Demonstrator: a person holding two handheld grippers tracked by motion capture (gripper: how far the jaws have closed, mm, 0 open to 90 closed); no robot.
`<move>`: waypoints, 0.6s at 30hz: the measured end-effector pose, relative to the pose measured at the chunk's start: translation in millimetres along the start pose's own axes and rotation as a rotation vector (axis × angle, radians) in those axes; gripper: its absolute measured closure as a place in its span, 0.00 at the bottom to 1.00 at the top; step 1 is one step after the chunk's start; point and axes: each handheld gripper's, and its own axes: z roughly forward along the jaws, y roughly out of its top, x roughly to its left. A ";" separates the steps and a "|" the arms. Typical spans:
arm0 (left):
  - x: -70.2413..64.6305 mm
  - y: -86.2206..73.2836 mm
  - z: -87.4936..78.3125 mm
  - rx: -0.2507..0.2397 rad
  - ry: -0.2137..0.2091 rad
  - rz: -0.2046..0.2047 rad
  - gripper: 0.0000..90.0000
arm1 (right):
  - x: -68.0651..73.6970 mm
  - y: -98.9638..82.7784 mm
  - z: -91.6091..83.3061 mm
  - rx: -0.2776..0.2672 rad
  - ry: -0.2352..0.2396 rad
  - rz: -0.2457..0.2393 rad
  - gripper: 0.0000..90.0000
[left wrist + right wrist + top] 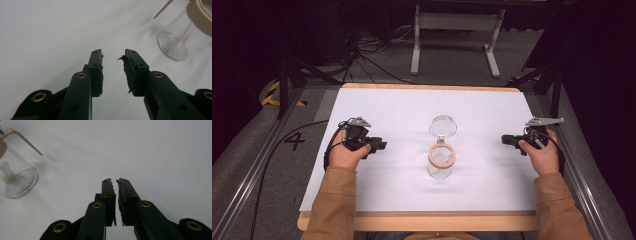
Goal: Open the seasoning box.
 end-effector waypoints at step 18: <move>2.4 -3.9 19.7 0.026 -0.020 -0.019 0.73 | -1.5 -11.1 24.1 0.184 -0.071 -0.006 0.88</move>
